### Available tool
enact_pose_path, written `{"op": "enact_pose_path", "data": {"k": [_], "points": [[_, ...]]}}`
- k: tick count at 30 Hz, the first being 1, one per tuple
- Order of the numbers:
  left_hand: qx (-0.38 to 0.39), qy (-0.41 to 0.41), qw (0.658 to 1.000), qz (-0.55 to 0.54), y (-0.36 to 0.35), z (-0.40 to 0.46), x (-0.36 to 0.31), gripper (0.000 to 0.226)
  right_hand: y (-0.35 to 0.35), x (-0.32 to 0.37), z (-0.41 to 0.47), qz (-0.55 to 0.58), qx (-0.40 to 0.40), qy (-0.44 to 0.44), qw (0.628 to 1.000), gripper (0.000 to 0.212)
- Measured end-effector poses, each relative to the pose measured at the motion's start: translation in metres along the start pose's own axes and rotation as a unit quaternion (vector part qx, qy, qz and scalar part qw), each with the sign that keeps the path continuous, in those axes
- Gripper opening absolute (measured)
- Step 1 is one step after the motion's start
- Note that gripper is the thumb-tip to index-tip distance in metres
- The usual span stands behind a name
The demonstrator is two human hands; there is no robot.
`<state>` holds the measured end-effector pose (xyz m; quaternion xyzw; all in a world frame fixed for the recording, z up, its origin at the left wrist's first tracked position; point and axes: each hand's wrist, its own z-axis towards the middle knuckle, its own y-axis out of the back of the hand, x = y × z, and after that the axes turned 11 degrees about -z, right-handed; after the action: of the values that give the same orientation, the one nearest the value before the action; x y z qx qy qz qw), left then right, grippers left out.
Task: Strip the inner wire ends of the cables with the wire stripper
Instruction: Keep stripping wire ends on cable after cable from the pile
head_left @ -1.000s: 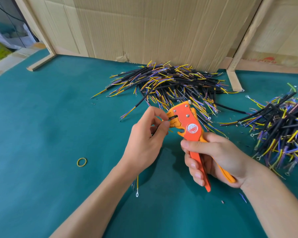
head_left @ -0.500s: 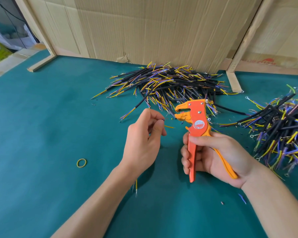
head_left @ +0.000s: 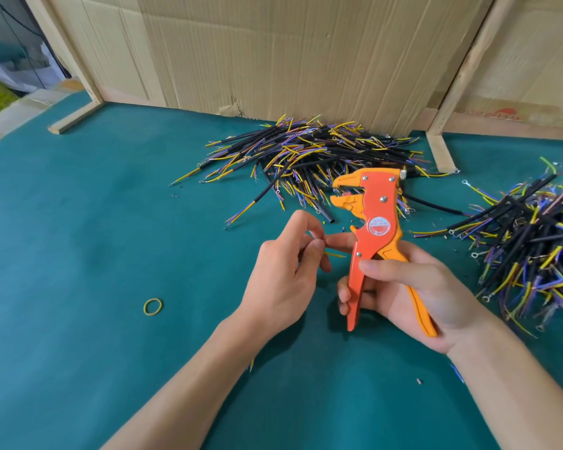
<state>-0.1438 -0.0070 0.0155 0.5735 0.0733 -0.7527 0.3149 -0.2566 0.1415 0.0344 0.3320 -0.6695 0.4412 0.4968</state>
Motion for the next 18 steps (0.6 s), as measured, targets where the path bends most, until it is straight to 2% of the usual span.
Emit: {"op": "enact_pose_path", "data": {"k": [7,11,15,18], "points": [[-0.006,0.009,1.000,-0.013,0.0007,0.0007,0.0014,0.014,-0.0024,0.0014,-0.0007,-0.023,0.010,-0.006,1.000,0.048],[-0.013,0.028,0.999,-0.039,0.0000,0.0020,0.0025,0.026,-0.0032,0.0007,-0.0008,-0.011,0.008,-0.004,1.000,0.050],[-0.022,0.072,0.990,-0.118,0.0008,0.0031,0.0025,0.011,-0.0026,-0.0001,0.0005,-0.011,0.010,-0.009,1.000,0.054],[-0.002,0.049,0.995,-0.091,0.0024,0.0028,0.0018,0.024,-0.0022,0.0002,0.0008,-0.007,0.009,-0.010,1.000,0.055]]}}
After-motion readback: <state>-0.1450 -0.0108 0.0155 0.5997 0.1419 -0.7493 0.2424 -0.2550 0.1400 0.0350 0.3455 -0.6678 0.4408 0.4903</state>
